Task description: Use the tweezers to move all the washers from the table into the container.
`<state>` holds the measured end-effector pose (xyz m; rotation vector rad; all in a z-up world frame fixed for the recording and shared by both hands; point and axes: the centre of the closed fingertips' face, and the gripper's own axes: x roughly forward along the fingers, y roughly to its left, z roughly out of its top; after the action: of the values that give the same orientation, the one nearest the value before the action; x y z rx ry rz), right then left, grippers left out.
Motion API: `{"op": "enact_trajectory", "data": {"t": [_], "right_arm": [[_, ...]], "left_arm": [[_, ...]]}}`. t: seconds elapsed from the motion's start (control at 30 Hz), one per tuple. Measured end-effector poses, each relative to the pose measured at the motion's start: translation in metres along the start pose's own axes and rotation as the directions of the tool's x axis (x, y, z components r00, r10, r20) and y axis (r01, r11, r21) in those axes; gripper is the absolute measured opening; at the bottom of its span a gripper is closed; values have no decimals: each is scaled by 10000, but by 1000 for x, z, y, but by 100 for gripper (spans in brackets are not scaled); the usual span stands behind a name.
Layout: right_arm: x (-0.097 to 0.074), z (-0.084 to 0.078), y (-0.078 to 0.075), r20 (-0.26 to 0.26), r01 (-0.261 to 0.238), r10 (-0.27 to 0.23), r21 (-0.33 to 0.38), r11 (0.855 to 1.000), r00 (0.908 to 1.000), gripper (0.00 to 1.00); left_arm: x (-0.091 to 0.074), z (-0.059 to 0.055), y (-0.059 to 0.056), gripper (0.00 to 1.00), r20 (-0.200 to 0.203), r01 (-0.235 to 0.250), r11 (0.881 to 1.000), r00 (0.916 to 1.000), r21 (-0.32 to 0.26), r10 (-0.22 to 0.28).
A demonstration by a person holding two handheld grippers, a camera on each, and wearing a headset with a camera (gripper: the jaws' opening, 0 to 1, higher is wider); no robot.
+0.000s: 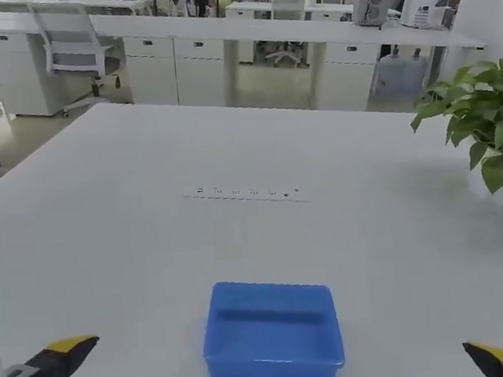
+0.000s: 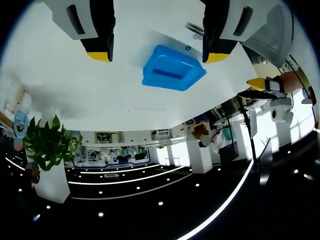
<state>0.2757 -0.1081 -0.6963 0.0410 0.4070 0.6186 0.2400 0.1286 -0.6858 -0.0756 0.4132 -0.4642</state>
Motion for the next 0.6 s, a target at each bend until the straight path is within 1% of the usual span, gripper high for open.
{"op": "enact_trajectory", "data": {"t": [0.07, 0.1, 0.13, 0.17, 0.2, 0.23, 0.27, 0.3, 0.33, 0.37, 0.4, 0.43, 0.47, 0.5, 0.53, 0.57, 0.6], "right_arm": [[4, -4, 6, -188, -357, 354, -138, 9993, 9992, 68], [8, -6, 15, -259, -890, 884, -200, 9958, 9957, 67], [10, -9, 21, -425, -1272, 1265, -157, 9918, 9911, 65], [14, -18, 31, -892, -1890, 1882, -12, 9820, 9781, 63], [17, -22, 36, -1153, -2243, 2227, -9, 9745, 9680, 60], [22, -27, 43, -1332, -2614, 2566, -197, 9650, 9573, 58], [24, -32, 47, -1575, -2818, 2742, -281, 9591, 9487, 55], [28, -40, 53, -2035, -3077, 2938, -395, 9507, 9339, 52], [30, -43, 58, -2274, -3291, 3069, -662, 9420, 9242, 50], [33, -47, 63, -2499, -3516, 3206, -903, 9318, 9137, 48], [34, -52, 69, -2842, -3776, 3354, -1080, 9196, 8982, 47], [38, -59, 73, -3219, -3957, 3351, -1442, 9070, 8855, 45], [41, -62, 77, -3396, -4102, 3365, -1736, 8953, 8783, 44], [42, -66, 80, -3655, -4283, 3422, -1867, 8841, 8656, 43], [45, -71, 86, -3962, -4496, 3491, -1957, 8715, 8492, 43], [46, -74, 89, -4102, -4634, 3545, -2041, 8623, 8403, 43], [48, -77, 94, -4315, -4798, 3568, -2189, 8496, 8286, 42]], "left_arm": [[1, -5, -1, 73, -186, 118, 9999, 9998, 23, -117], [3, -12, 0, 73, -517, 121, 9999, 9986, 41, -119], [5, -17, 0, 72, -748, 187, 9998, 9970, 108, -179], [7, -27, -3, 69, -1288, 501, 9984, 9906, 259, -464], [8, -33, -4, 62, -1611, 649, 9970, 9853, 428, -572], [11, -37, -4, 54, -1873, 831, 9930, 9801, 835, -662], [13, -40, -5, 50, -2003, 1007, 9900, 9765, 986, -793], [16, -44, -9, 48, -2259, 1295, 9866, 9685, 989, -1045], [18, -48, -13, 47, -2511, 1546, 9838, 9595, 909, -1276], [20, -50, -14, 47, -2646, 1689, 9806, 9545, 995, -1375], [23, -52, -15, 46, -2716, 1777, 9773, 9520, 1150, -1411], [24, -55, -18, 44, -2895, 1958, 9724, 9449, 1268, -1526], [26, -60, -22, 43, -3158, 2161, 9669, 9345, 1358, -1645], [27, -62, -24, 42, -3247, 2228, 9641, 9311, 1445, -1665], [29, -65, -28, 42, -3405, 2337, 9596, 9248, 1568, -1696], [30, -71, -30, 42, -3609, 2480, 9541, 9161, 1676, -1748], [31, -73, -31, 41, -3676, 2557, 9512, 9127, 1727, -1786]]}}
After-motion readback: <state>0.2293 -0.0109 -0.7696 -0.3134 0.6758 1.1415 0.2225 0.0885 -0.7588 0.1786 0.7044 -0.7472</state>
